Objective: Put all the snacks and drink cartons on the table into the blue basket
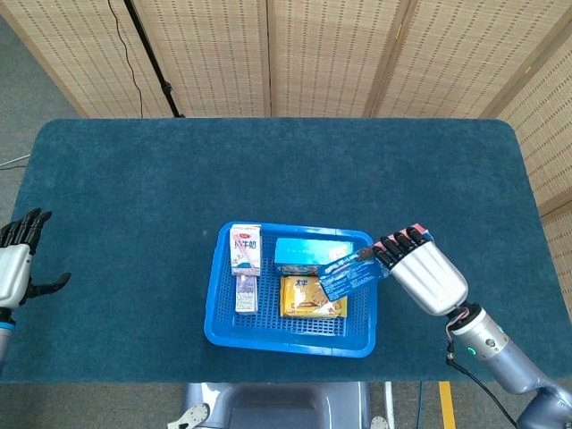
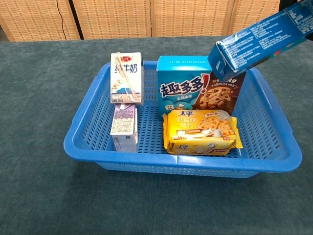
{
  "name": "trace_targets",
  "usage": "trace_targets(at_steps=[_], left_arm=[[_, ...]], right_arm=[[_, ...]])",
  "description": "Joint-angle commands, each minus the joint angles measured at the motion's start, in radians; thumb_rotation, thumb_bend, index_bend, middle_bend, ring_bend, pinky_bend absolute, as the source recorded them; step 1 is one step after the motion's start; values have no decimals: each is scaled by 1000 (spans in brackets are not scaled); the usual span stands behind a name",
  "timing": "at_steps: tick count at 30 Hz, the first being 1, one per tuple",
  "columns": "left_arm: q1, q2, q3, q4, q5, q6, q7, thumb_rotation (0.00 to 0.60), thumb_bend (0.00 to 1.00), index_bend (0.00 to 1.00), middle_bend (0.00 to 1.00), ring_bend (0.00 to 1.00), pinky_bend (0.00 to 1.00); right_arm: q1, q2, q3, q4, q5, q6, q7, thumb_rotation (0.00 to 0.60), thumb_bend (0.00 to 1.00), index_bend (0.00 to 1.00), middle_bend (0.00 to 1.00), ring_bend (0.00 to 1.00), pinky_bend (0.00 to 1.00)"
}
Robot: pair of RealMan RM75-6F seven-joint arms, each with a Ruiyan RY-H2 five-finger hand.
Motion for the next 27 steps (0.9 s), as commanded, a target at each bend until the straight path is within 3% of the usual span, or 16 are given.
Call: trace_targets(at_steps=[1, 7, 21, 27], left_arm=[[-1, -2, 0, 0, -2, -1, 4, 600, 206, 0, 0, 0, 0], [-6, -4, 1, -2, -4, -8, 12, 600, 206, 0, 0, 0, 0], [-9, -1, 1, 6, -10, -20, 4, 600, 206, 0, 0, 0, 0], [-12, 0, 0, 10, -16, -30, -2, 600, 206, 0, 0, 0, 0]], right_arm=[[-19, -9, -13, -22, -21, -11, -33, 600, 726, 627, 627, 554, 560], [-19, -42, -8, -57, -36, -57, -82, 600, 726, 616, 628, 577, 582], [42, -158, 55, -174, 11, -227, -236, 600, 727, 605, 631, 588, 595], [77, -222, 76, -168, 22, -290, -260, 600, 727, 604, 631, 588, 595]])
